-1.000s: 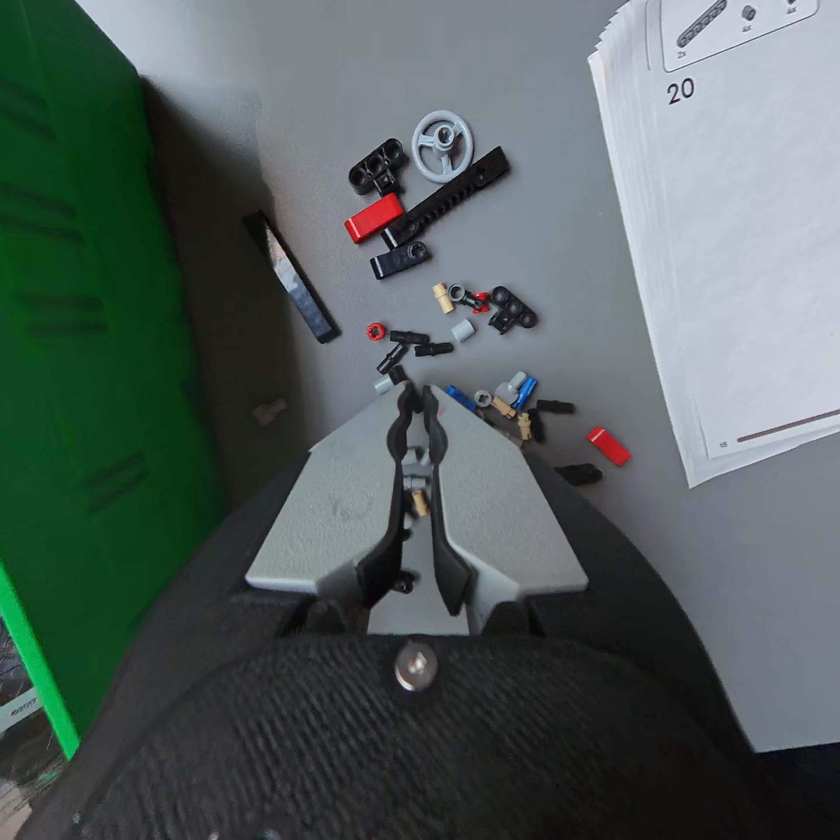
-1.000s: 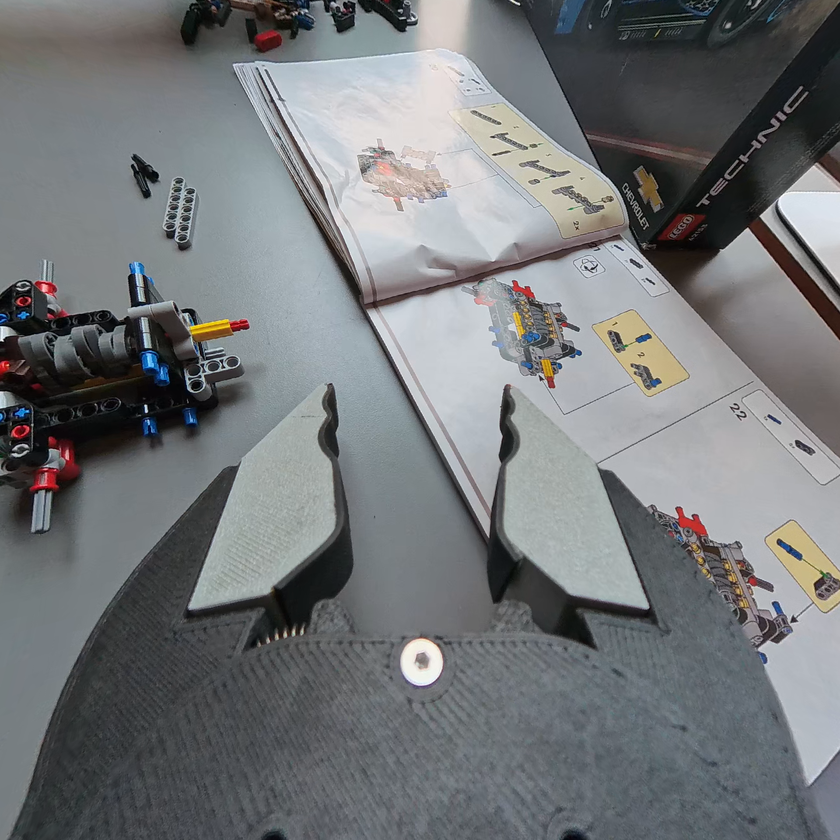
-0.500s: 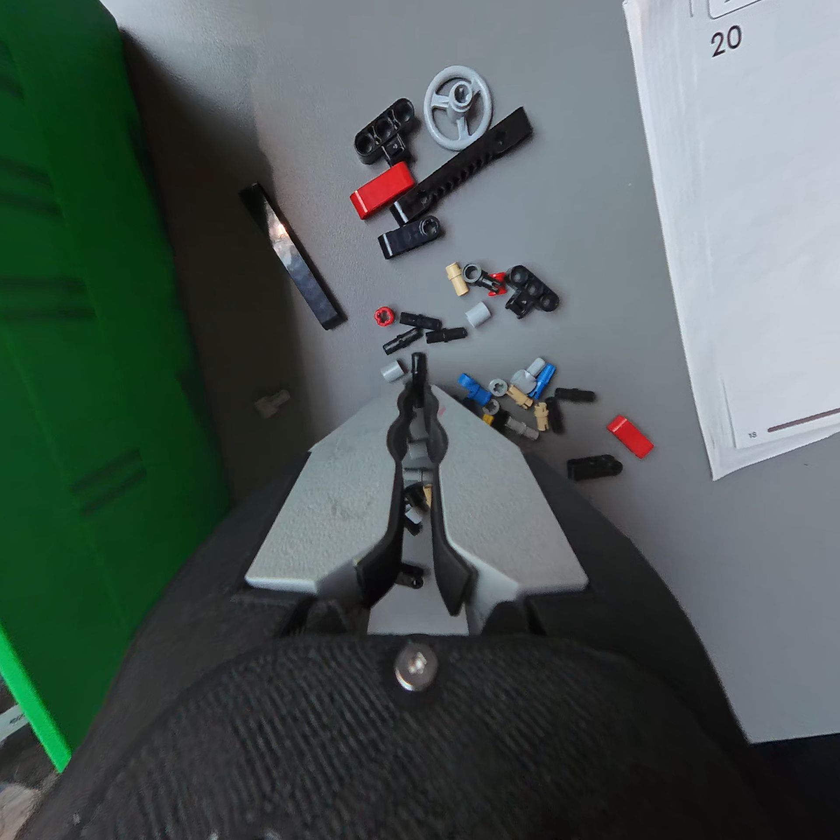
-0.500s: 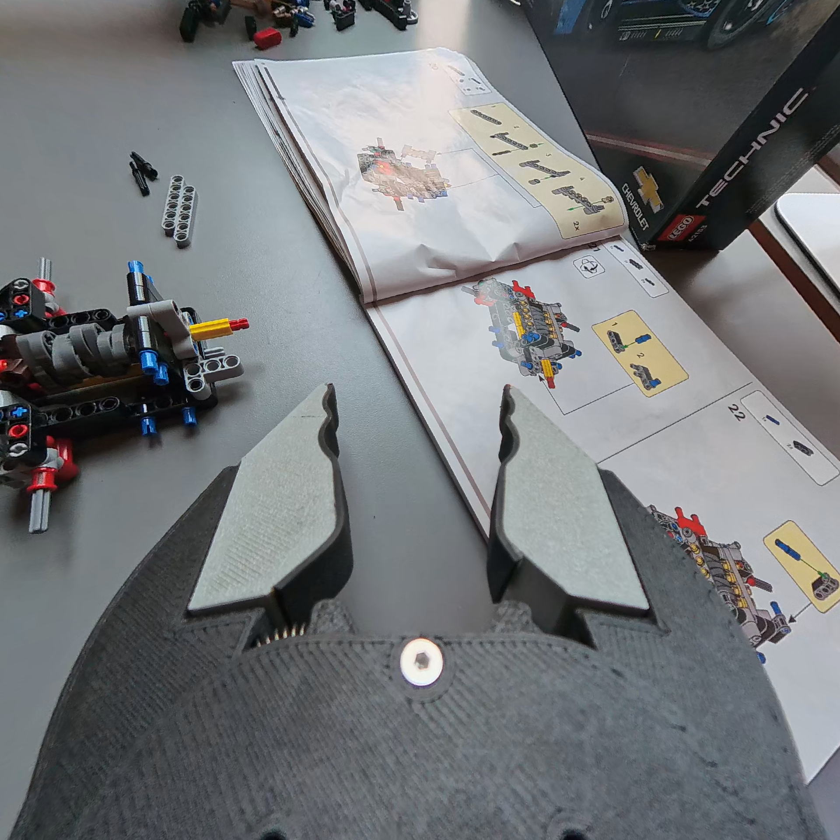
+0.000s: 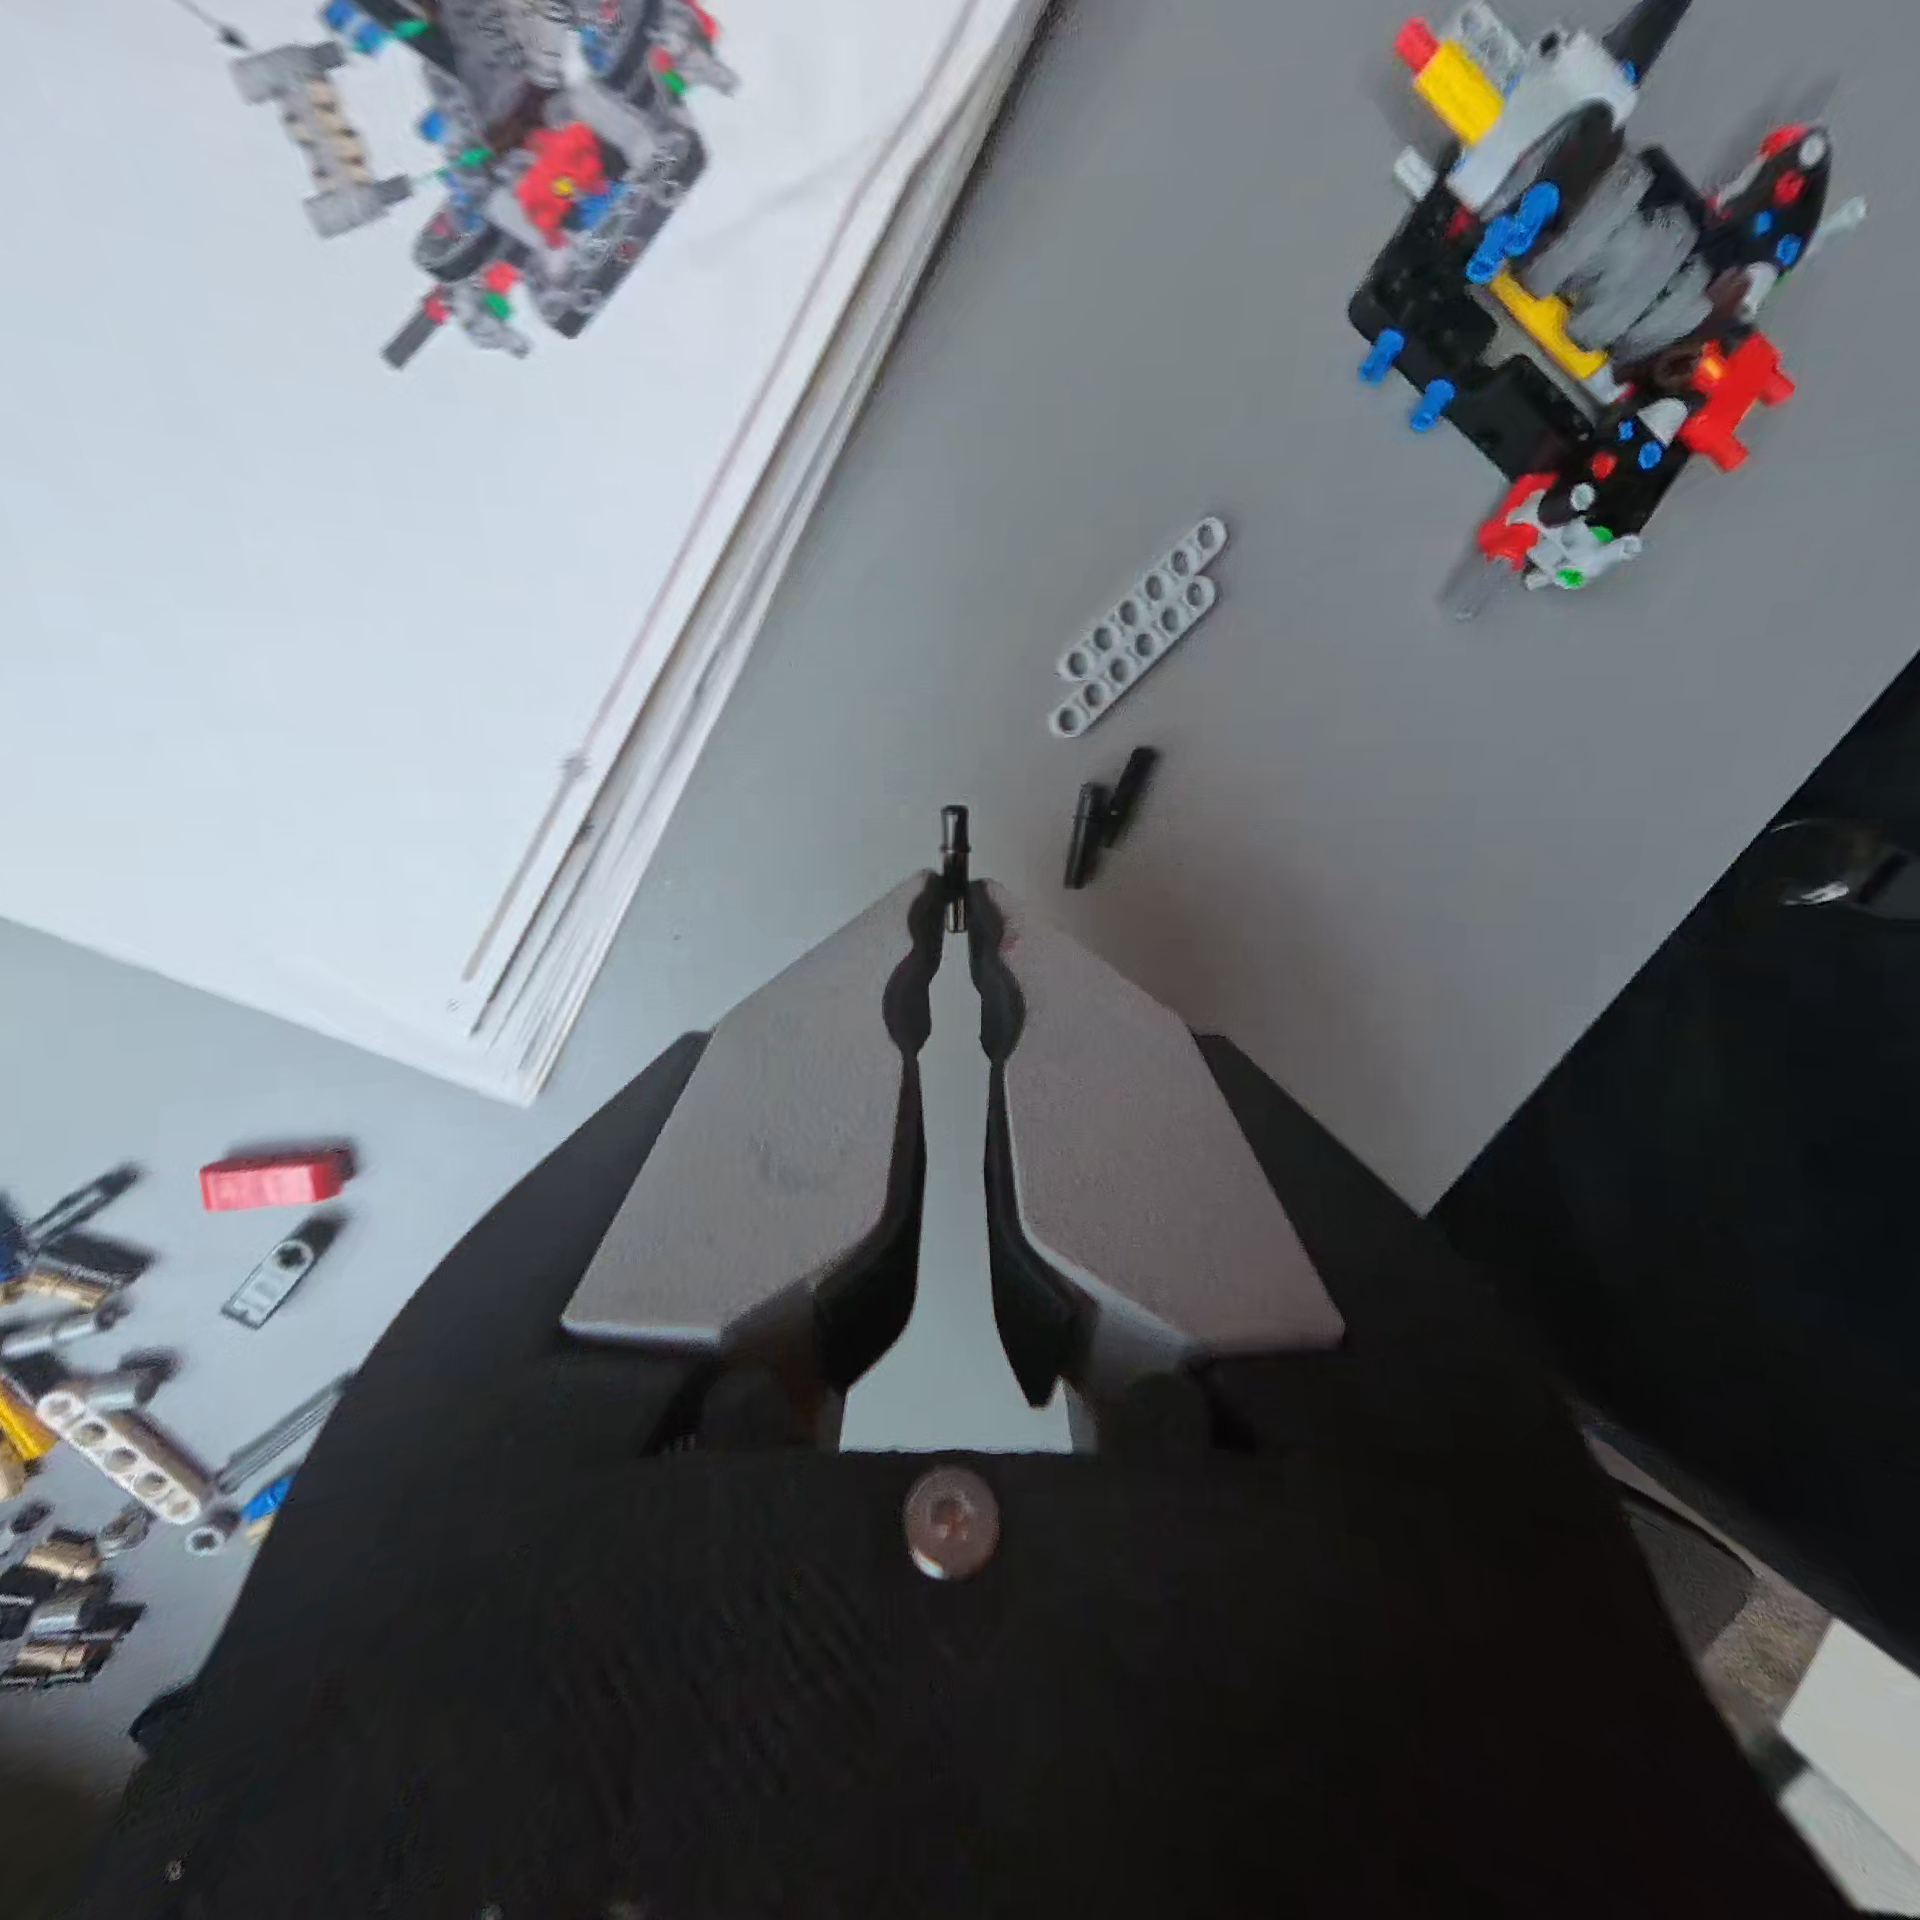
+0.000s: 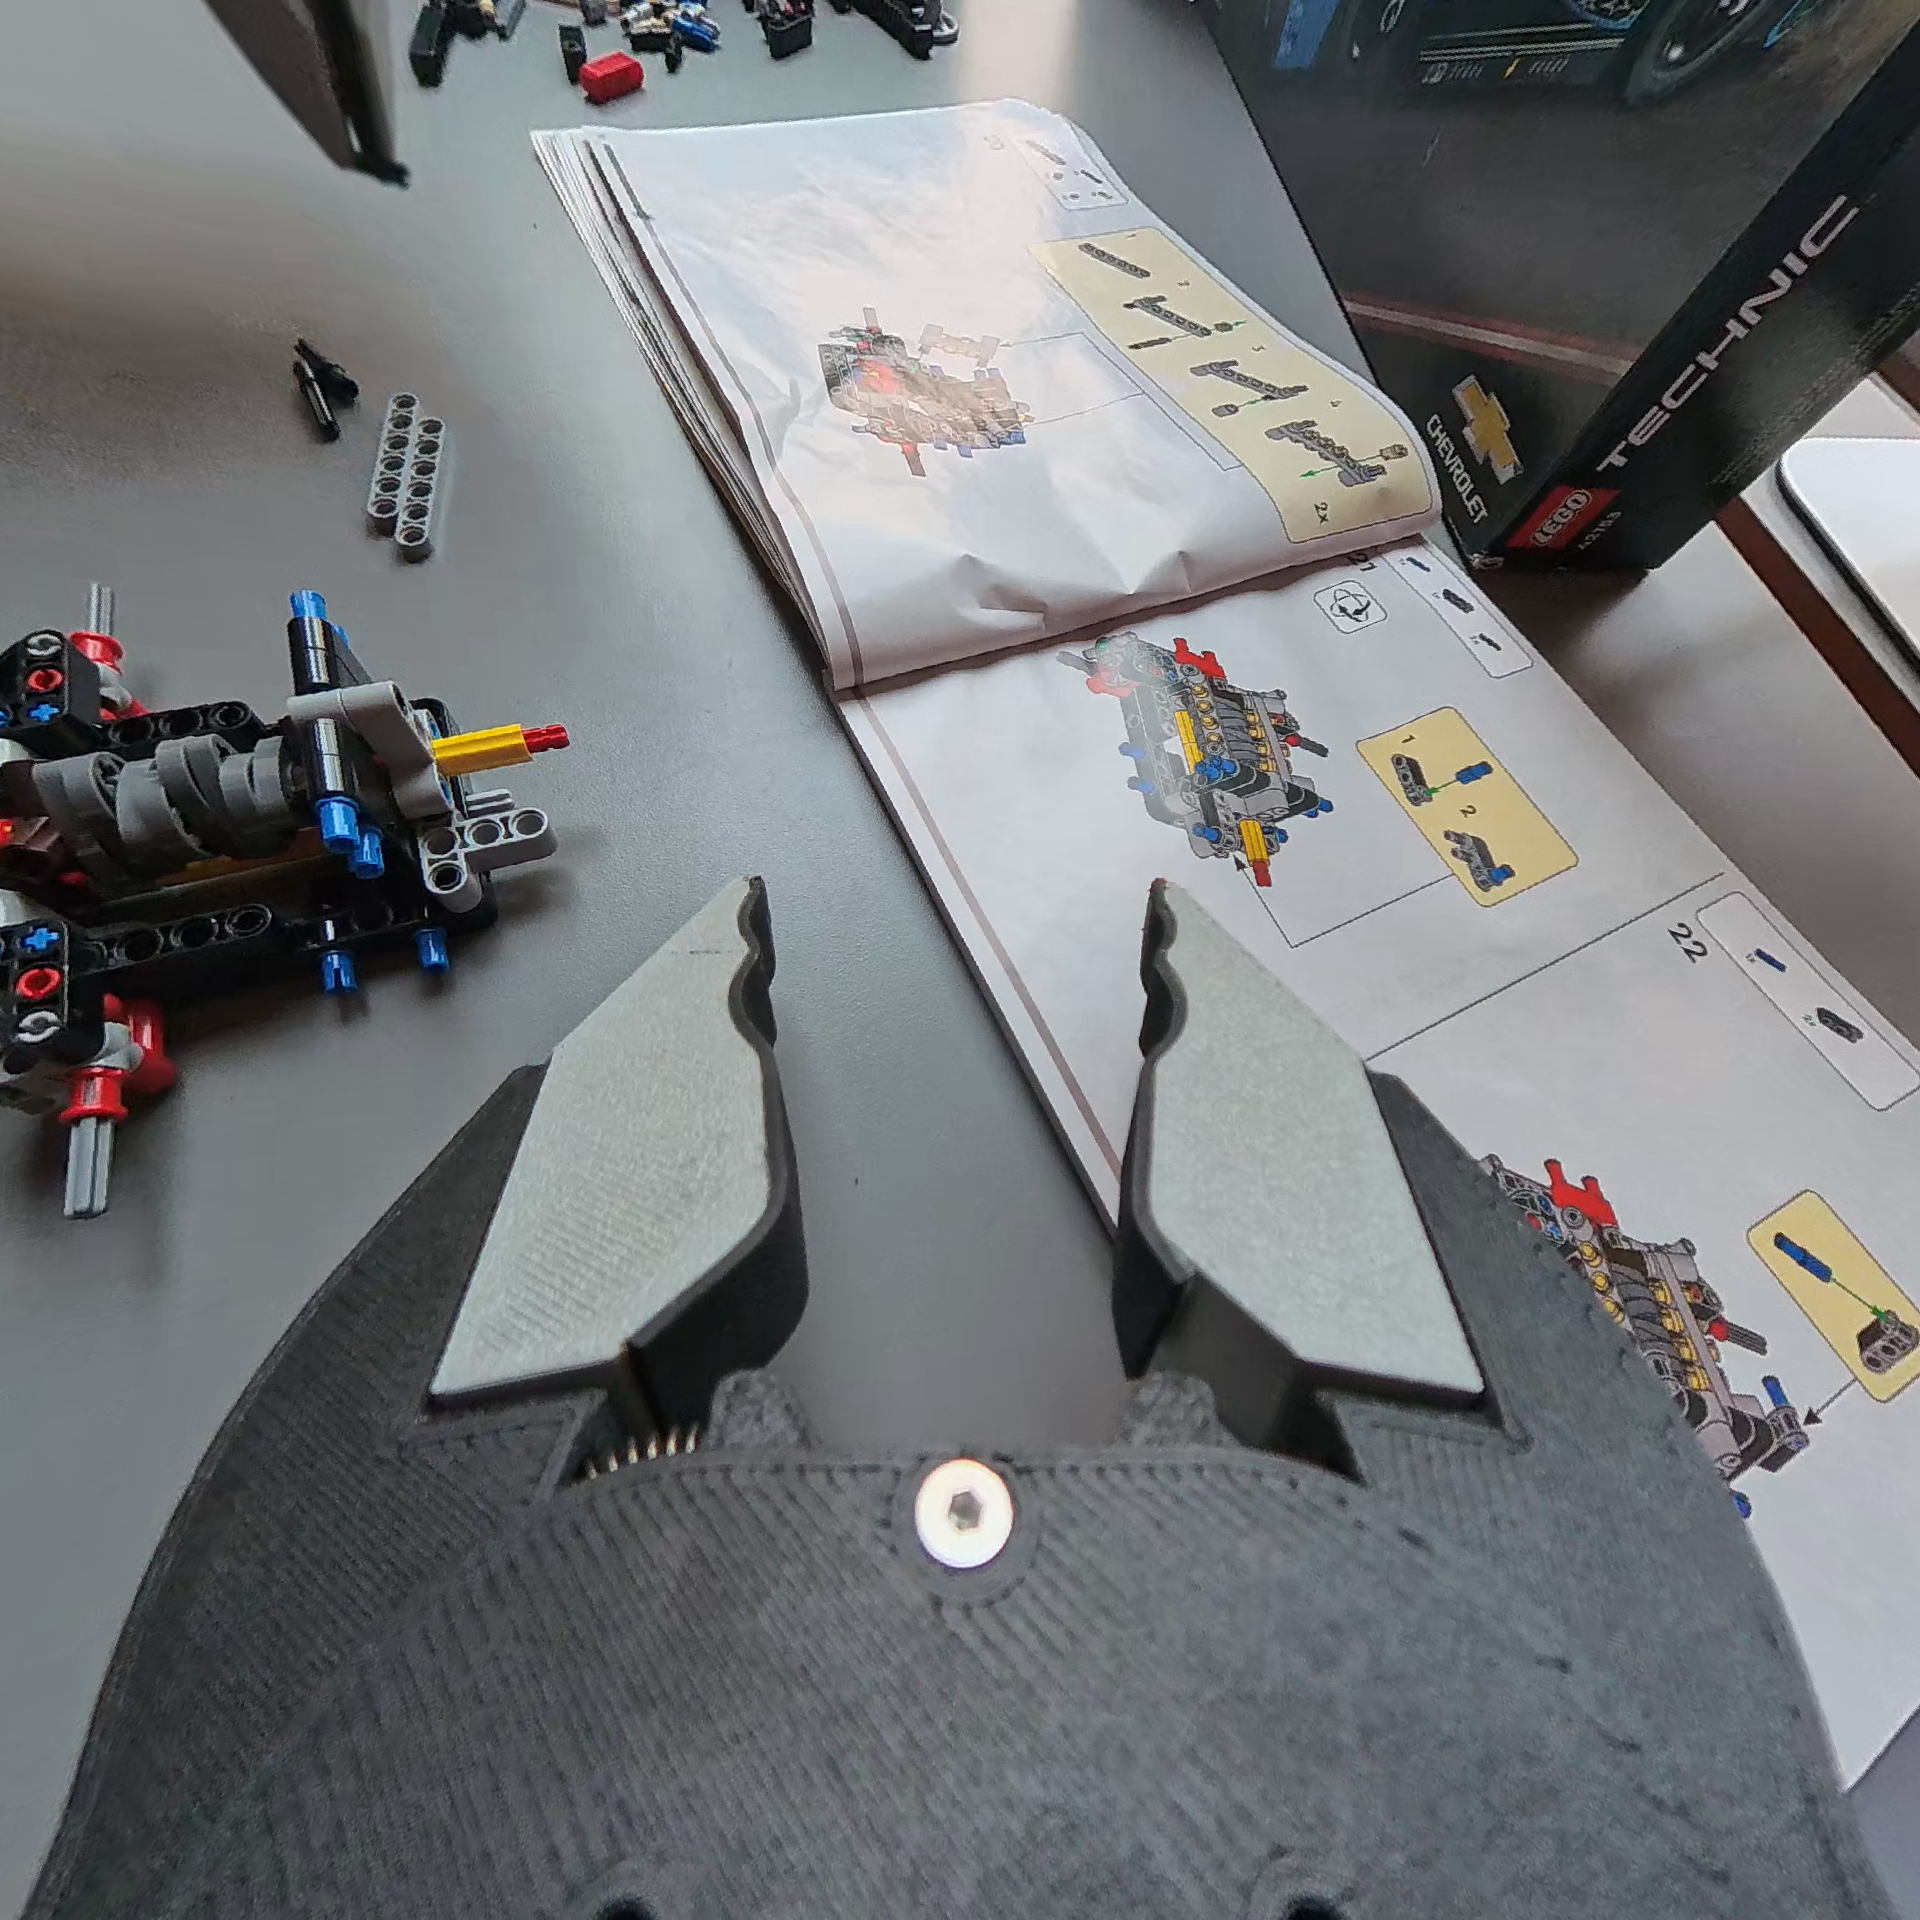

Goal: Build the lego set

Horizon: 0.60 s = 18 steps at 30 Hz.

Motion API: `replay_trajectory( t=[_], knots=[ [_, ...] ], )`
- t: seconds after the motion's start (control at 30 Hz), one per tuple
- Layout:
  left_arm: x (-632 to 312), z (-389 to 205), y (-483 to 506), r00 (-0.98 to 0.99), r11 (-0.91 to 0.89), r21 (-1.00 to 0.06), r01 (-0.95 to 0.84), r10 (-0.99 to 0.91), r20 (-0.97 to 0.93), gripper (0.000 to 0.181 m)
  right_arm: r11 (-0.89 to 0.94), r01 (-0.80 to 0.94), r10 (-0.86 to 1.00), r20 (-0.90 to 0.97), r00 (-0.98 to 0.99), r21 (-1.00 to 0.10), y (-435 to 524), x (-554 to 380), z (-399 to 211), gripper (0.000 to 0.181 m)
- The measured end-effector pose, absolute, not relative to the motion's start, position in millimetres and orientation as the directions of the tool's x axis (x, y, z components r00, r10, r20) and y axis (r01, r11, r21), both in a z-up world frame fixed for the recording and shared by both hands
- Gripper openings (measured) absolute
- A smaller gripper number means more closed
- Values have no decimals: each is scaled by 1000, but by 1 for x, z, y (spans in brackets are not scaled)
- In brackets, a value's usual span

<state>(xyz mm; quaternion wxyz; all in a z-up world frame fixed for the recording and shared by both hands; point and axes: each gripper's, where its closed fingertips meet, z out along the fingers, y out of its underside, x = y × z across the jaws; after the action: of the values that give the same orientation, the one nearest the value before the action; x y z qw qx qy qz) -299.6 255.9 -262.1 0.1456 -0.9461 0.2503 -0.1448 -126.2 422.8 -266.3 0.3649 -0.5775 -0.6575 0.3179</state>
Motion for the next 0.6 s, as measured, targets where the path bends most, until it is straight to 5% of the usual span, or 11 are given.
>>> replay_trajectory(
  t=[0.27,0.6],
  knots=[
    [-281,-292,247,833,-823,-300,-483,-537,131,1,135,529,991,117,-68,-838,423,-126,-267,69],
    [-314,-243,246,881,-821,-429,-377,-460,106,8,132,528,991,118,-60,-839,424,-126,-266,69]
  ],
)
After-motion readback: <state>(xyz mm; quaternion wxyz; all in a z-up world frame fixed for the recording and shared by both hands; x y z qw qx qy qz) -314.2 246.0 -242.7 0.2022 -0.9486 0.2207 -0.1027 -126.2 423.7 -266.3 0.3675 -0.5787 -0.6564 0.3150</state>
